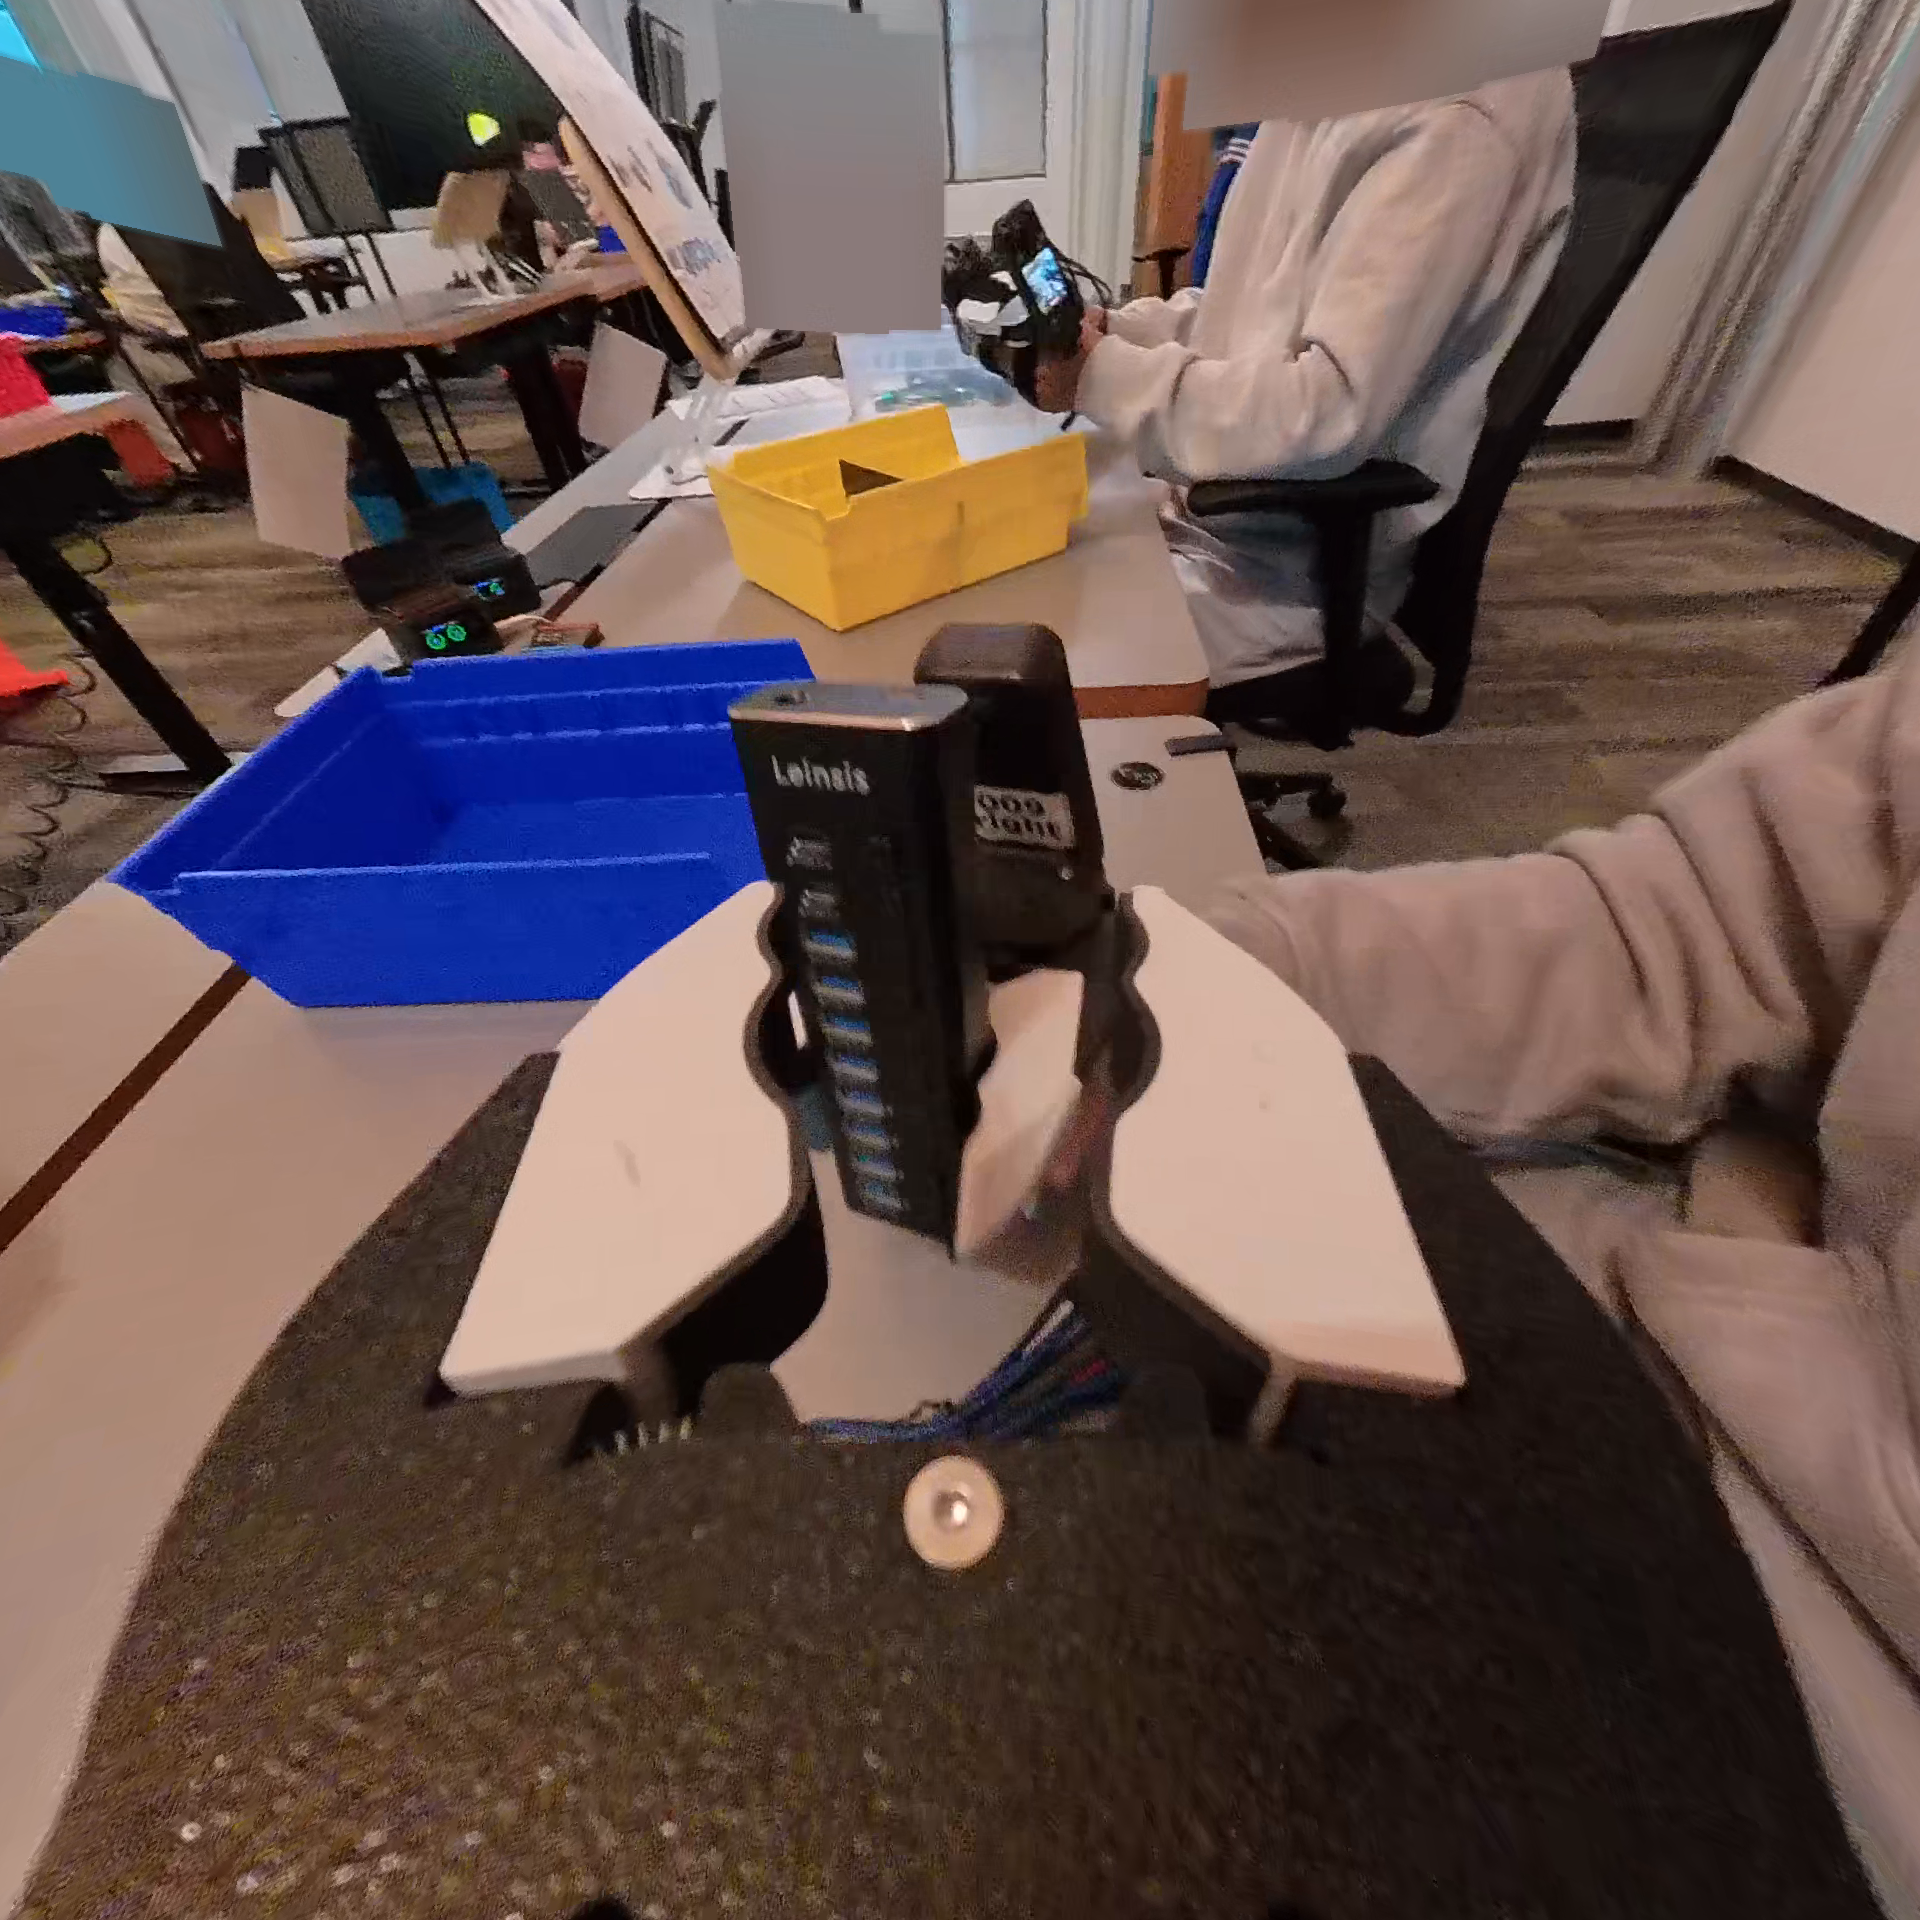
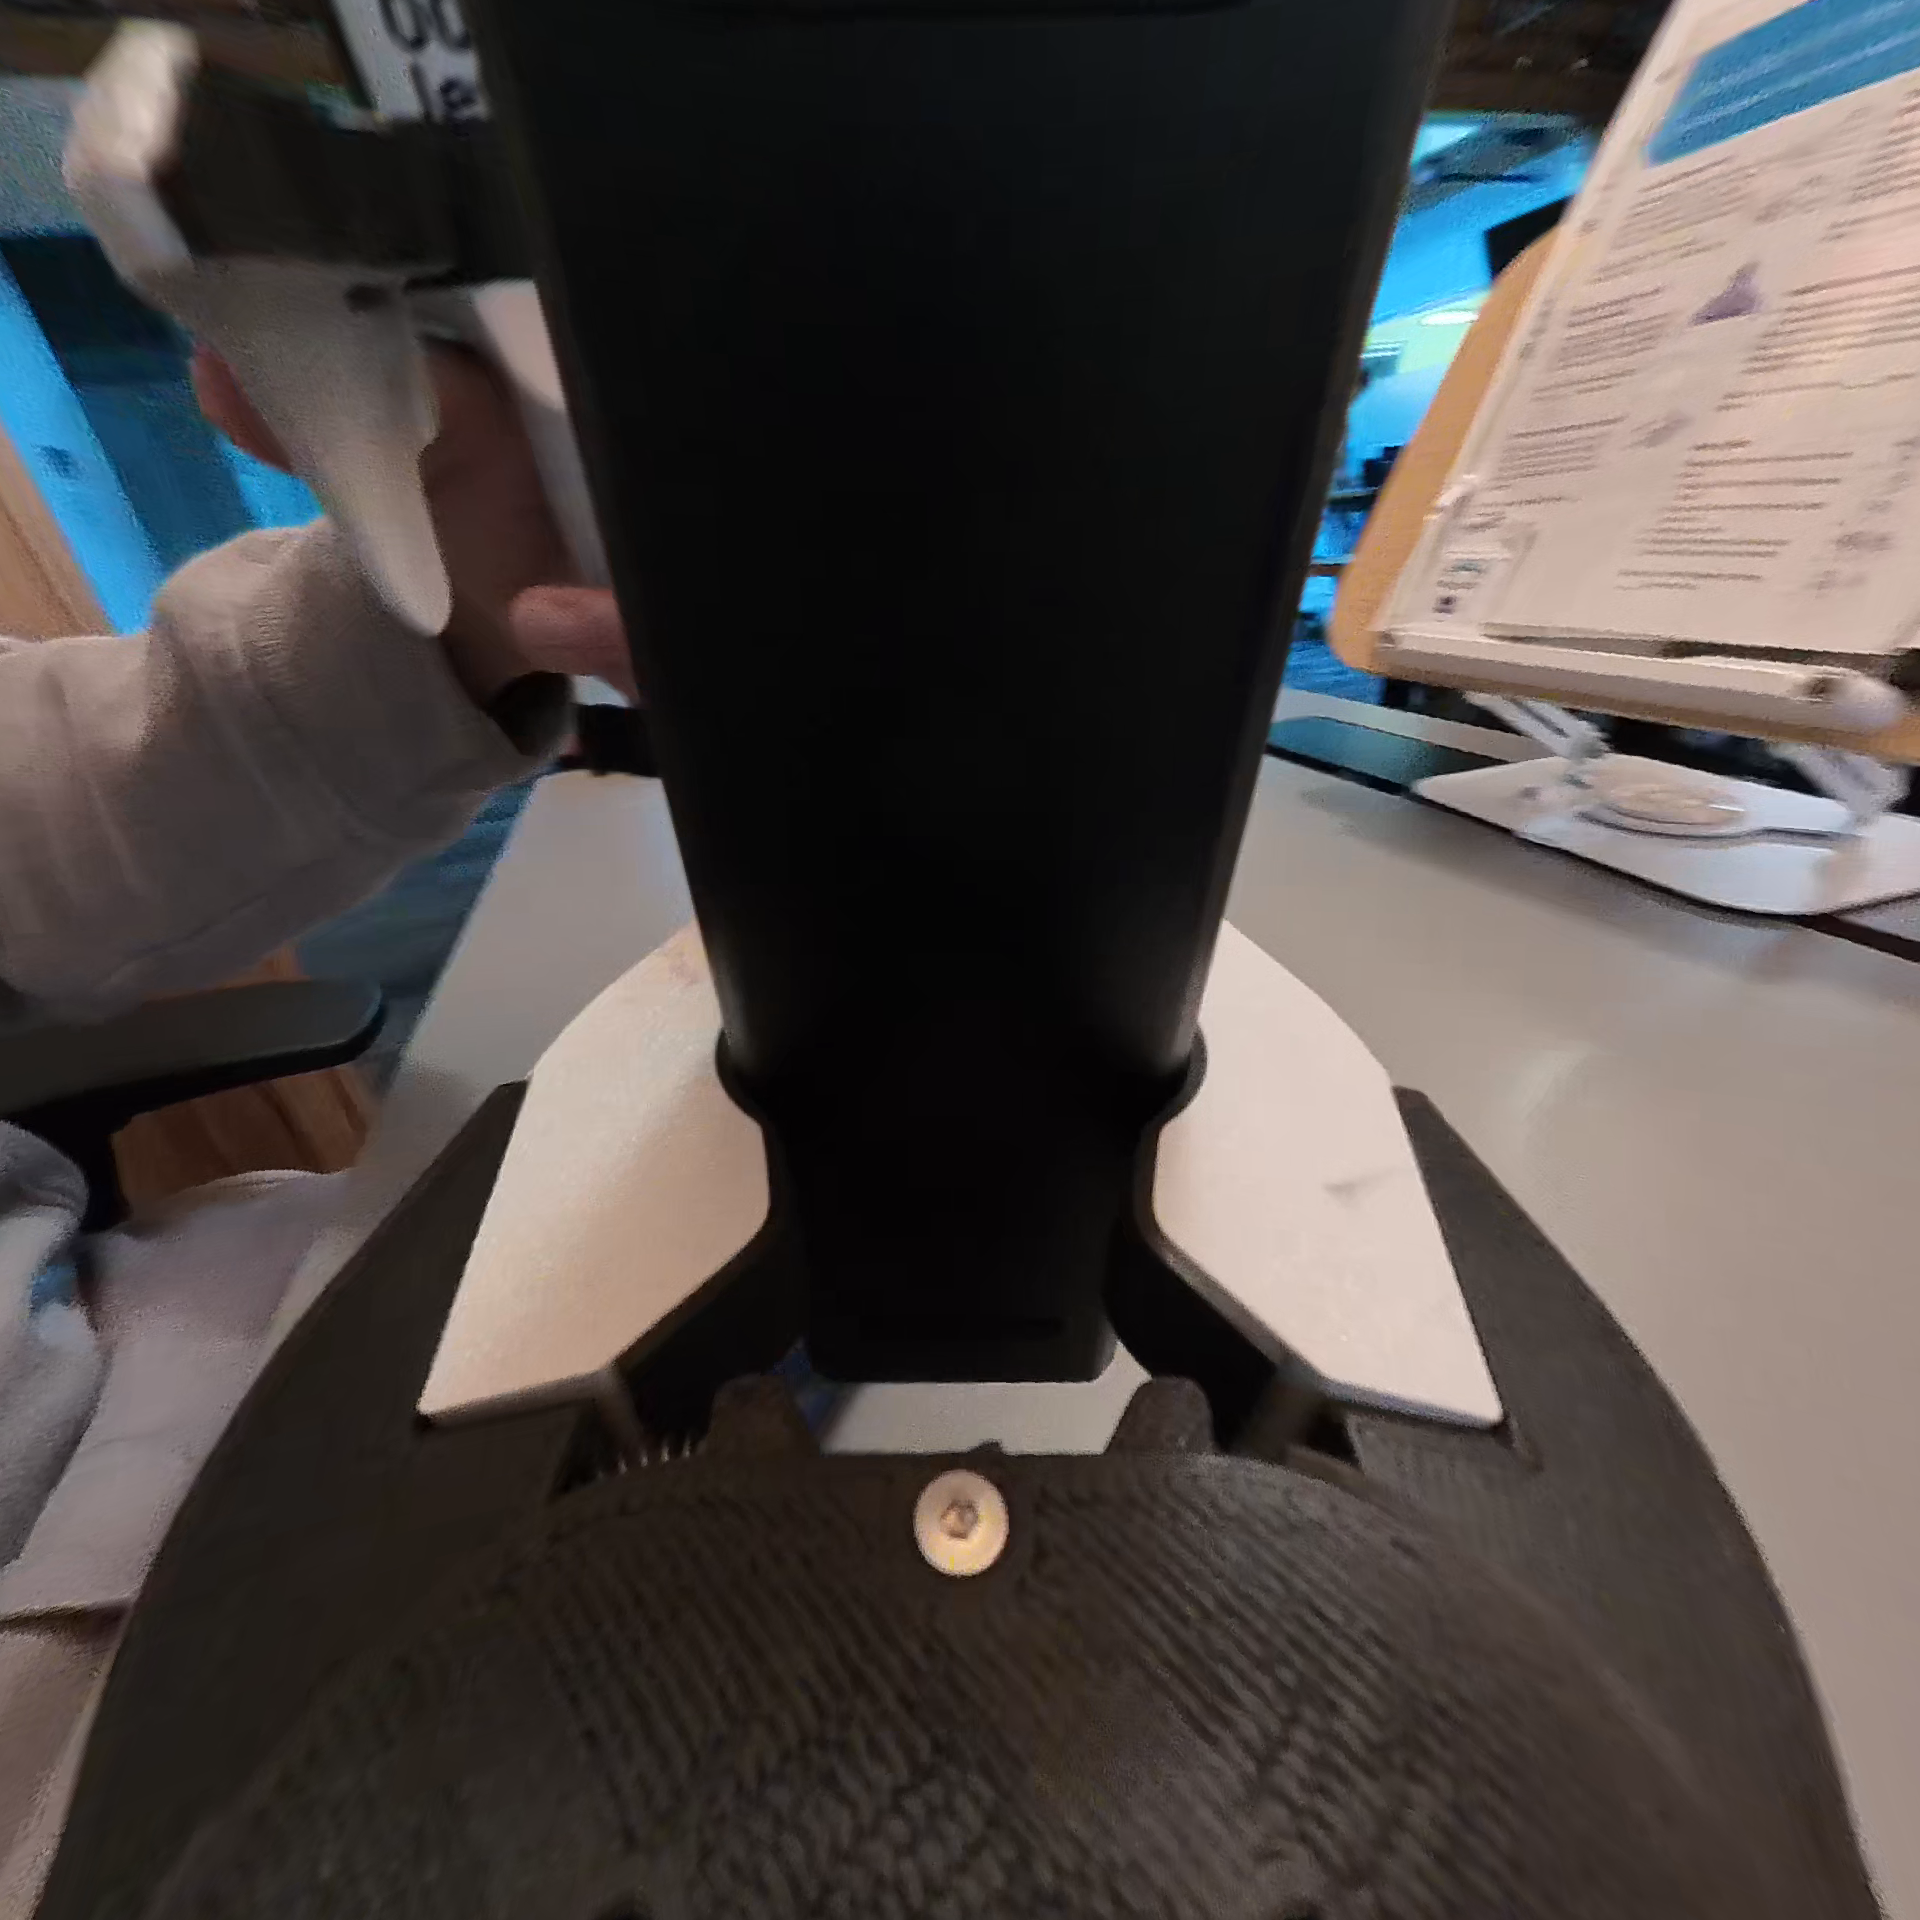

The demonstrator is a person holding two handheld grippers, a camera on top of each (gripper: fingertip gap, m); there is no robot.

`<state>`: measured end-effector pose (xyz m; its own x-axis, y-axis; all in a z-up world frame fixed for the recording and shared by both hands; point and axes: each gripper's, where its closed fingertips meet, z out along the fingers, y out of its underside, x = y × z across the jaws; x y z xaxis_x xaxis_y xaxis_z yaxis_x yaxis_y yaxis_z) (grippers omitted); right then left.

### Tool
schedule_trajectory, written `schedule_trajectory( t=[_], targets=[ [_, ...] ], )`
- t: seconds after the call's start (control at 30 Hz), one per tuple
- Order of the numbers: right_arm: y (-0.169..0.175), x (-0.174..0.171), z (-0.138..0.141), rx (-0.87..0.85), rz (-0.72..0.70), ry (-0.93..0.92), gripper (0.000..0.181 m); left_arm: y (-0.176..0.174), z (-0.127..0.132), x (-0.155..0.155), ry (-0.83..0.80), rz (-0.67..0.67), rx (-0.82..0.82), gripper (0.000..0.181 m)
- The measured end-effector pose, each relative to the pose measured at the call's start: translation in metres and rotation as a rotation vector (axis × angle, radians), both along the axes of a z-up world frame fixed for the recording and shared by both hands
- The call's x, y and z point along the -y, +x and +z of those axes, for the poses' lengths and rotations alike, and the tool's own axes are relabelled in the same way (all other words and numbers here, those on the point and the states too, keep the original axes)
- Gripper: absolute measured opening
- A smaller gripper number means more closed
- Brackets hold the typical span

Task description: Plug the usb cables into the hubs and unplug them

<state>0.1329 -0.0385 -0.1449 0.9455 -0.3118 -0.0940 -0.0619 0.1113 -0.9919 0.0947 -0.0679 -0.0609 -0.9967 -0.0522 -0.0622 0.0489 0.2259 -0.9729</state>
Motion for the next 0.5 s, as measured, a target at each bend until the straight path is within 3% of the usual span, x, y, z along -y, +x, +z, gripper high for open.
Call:
schedule_trajectory(
  t=[0.1,0.23,0.37,0.5],
  targets=[
    [0.008,0.021,-0.004,0.001,-0.044,0.009,0.074,-0.027,-0.059,-0.029,0.237,-0.142,0.014,0.047],
    [0.010,0.028,-0.001,-0.010,-0.033,0.064,0.074,-0.062,-0.148,-0.053,0.560,-0.291,0.166,0.027],
    [0.006,0.023,-0.002,0.003,-0.002,0.050,0.074,-0.067,-0.178,-0.046,0.677,-0.323,0.333,0.025],
    [0.001,0.026,0.002,-0.007,0.042,0.090,0.074,-0.060,-0.195,-0.036,0.752,-0.377,0.394,0.020]
  ],
)
